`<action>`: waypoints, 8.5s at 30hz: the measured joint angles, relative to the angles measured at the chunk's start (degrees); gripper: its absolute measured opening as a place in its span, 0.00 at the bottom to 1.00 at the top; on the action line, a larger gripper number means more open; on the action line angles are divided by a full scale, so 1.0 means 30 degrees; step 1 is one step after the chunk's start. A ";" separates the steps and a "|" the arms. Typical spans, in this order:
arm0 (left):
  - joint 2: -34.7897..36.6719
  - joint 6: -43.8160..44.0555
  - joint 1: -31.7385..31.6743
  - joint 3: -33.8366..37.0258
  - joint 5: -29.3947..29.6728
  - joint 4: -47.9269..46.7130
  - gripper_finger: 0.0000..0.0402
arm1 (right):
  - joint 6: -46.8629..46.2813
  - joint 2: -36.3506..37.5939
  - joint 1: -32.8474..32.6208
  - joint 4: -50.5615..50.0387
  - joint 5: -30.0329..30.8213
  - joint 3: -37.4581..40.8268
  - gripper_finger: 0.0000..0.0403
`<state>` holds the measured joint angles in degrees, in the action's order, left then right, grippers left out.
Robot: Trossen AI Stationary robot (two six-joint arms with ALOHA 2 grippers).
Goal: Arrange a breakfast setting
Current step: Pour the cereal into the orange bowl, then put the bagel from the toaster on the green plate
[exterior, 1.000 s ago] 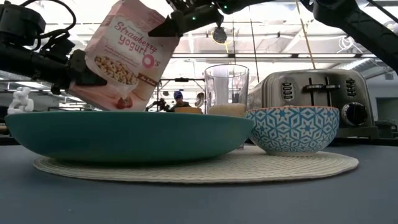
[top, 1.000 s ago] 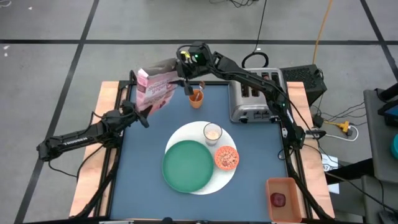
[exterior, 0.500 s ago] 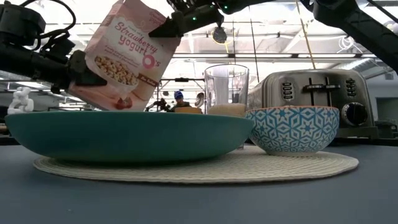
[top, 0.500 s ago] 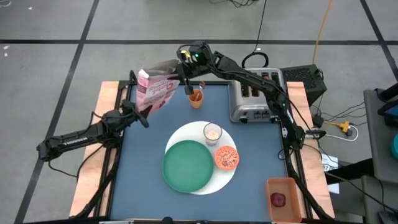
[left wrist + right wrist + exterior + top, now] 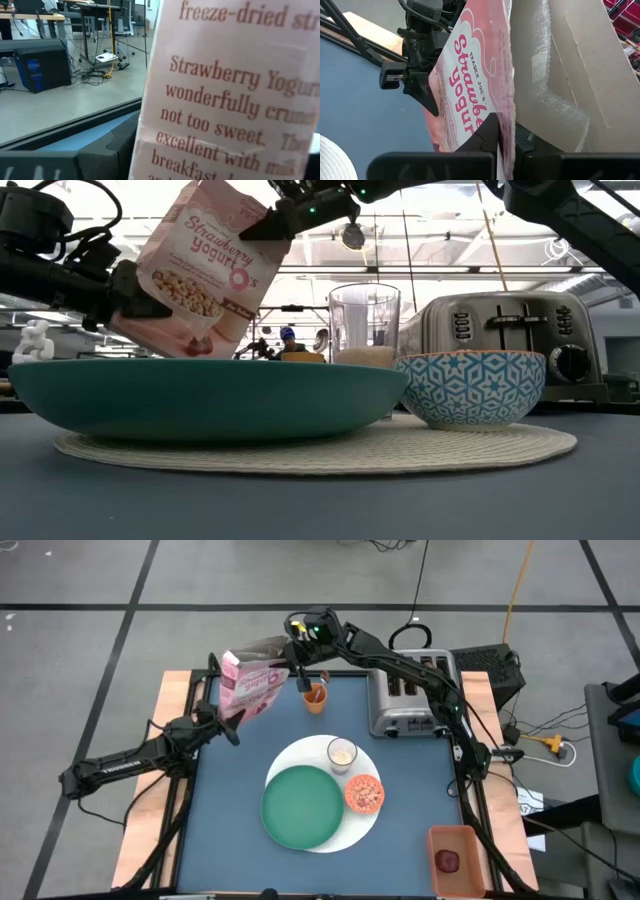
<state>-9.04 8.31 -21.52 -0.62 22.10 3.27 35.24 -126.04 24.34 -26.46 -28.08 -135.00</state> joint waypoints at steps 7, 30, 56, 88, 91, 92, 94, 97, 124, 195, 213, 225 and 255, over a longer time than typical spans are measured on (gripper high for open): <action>0.0029 0.0350 0.0000 0.0029 -0.0362 0.0087 0.60 | 0.0008 -0.0069 -0.0064 -0.0144 0.0609 0.0022 0.00; 0.0022 0.2584 0.0000 0.0022 -0.1272 -0.0110 0.71 | 0.1570 -0.0093 -0.0007 0.0291 0.4797 0.0058 0.00; 0.0015 0.7773 0.0079 -0.0009 -0.3140 -0.0374 0.71 | 0.2550 -0.0044 0.0619 0.0072 0.7438 0.0022 0.00; 0.0015 0.7966 0.0758 -0.0007 -0.3218 -0.0365 0.71 | 0.1825 -0.0606 0.0185 0.1830 0.5403 -0.0015 0.00; 0.0015 0.7966 0.0758 -0.0007 -0.3215 -0.0358 0.71 | 0.1486 -0.0987 0.0204 0.1903 0.5383 -0.0022 0.00; 0.0015 0.7966 0.0758 -0.0007 -0.3218 -0.0358 0.71 | 0.1478 -0.1063 0.0204 0.1894 0.5377 -0.0022 0.00; 0.0013 0.7966 0.0758 -0.0007 -0.3210 -0.0364 0.71 | 0.1495 -0.1371 0.0226 0.1713 0.5352 -0.0022 0.00; 0.0007 0.7915 0.0765 -0.0007 -0.3210 -0.0343 0.71 | 0.1494 -0.1568 0.0226 0.1778 0.5282 -0.0007 0.00; -0.0007 0.7798 0.0774 -0.0007 -0.3210 -0.0358 0.71 | 0.1590 -0.1851 0.0095 0.1885 0.5287 -0.0022 0.02; -0.0044 0.7198 0.0775 -0.0002 -0.3218 -0.0342 0.71 | -0.0210 0.4960 -0.0007 -0.6120 0.9860 0.0015 0.32; -0.0117 0.6319 0.0778 0.0000 -0.3320 -0.0321 0.71 | -0.6103 1.0400 -0.0172 -1.4911 0.9916 0.0015 0.32; -0.0117 0.6392 0.0774 0.0022 -0.3356 -0.0112 0.71 | -0.8028 1.1314 -0.1596 -1.9197 0.9923 0.0222 0.32; -0.0117 0.6392 0.0773 0.0022 -0.3356 -0.0052 0.71 | -1.4382 2.6785 -0.2208 -0.2763 1.0790 2.9087 0.32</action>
<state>-9.39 27.49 -19.20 -0.56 12.03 3.11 -7.90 -45.68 17.72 -34.75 4.29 -47.74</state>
